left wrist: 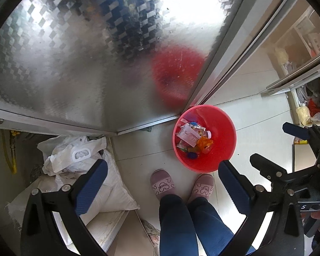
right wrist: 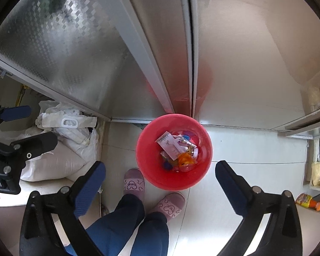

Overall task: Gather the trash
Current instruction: 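Raise both tools back up to the counter beside the sink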

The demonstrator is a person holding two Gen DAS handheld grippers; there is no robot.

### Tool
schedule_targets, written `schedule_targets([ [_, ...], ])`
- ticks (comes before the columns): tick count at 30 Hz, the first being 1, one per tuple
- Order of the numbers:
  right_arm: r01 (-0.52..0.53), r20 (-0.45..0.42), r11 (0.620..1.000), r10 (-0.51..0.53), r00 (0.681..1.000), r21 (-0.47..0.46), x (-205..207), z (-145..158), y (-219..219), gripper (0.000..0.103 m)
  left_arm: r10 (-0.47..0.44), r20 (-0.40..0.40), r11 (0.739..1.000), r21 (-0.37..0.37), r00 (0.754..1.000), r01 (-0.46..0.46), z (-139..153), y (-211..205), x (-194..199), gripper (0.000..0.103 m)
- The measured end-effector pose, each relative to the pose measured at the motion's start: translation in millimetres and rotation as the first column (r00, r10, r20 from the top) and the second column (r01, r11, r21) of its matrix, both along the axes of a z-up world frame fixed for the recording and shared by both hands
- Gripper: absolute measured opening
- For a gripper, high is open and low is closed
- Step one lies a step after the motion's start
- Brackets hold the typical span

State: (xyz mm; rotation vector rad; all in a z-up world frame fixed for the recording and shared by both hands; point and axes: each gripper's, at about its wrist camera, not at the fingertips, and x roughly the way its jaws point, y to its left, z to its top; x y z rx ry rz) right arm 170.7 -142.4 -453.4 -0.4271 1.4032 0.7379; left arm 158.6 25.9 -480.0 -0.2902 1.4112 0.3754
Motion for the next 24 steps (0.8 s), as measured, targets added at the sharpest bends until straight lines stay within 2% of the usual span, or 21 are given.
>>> schedule_targets([
  [5, -0.005, 0.012, 1.0, 0.006, 1.0, -0.016, 1, 16, 1, 0.102, -0.004, 0.023, 1.0, 0.003, 1.0, 0.004, 20, 0, -2, 0.103],
  [9, 0.022, 0.025, 1.0, -0.022, 0.999, -0.005, 3, 48, -3, 0.103, -0.024, 0.05, 1.0, 0.02, 0.998, 0.023, 57, -8, -3, 0.103],
  [16, 0.069, 0.039, 0.997, -0.068, 0.997, -0.026, 1, 135, -9, 0.103, -0.036, 0.096, 0.999, 0.035, 0.995, 0.032, 150, -16, -10, 0.103],
  [24, 0.08, 0.117, 0.996, -0.084, 0.99, 0.036, -5, 252, -4, 0.103, -0.04, 0.236, 0.996, 0.092, 0.971, 0.019, 277, -14, -16, 0.103],
])
